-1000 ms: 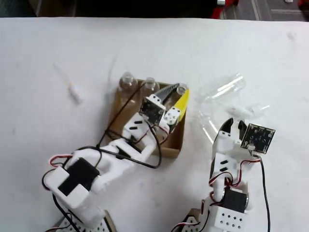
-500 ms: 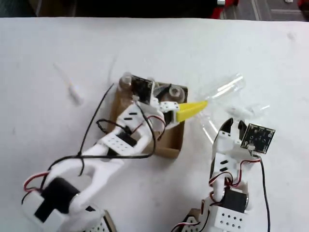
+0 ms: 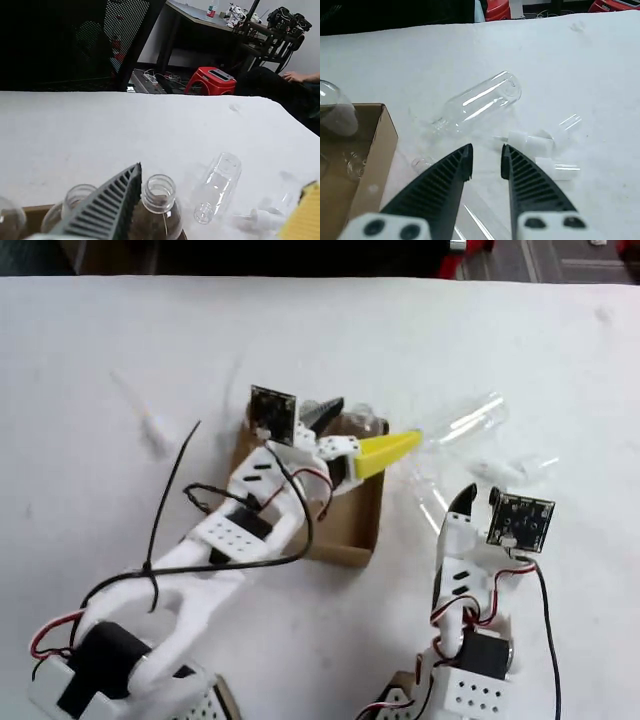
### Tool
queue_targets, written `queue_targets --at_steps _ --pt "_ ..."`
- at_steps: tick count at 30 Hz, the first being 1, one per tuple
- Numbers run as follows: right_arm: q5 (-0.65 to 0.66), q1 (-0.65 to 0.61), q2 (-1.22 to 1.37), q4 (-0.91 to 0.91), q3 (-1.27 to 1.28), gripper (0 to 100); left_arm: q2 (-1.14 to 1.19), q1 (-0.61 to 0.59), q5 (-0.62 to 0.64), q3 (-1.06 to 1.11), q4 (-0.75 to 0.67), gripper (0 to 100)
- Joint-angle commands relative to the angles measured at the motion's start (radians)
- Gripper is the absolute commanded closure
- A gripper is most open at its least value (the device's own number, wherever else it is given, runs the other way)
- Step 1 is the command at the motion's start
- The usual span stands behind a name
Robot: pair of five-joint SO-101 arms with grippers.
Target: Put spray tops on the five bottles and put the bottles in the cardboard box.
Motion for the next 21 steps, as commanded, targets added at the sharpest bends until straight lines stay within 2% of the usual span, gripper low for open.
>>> queue_targets --at_steps 1,5,10,14,17,21 --pt "0.015 -0.012 -0.001 -0.016 0.009 91.4 -0.099 -0.015 0.018 -0.032 0.020 56" --pt "0.015 -0.012 -0.001 -0.018 0.009 91.4 -0.295 -0.016 0.091 -0.072 0.308 56" --pt "0.015 -0.012 -0.001 -0.018 0.009 91.8 -0.611 -0.045 0.089 -0.242 0.850 56" --pt "0.015 -0.012 -0.004 -0.016 0.009 91.8 -0.766 -0.076 -0.029 -0.399 1.218 56" --pt "0.011 -0.012 -0.005 -0.016 0.009 91.8 -0.796 -0.153 -0.091 -0.453 1.396 56" --pt "0.011 -0.012 -0.005 -0.015 0.009 91.8 -0.797 -0.367 -0.103 -0.462 1.502 56"
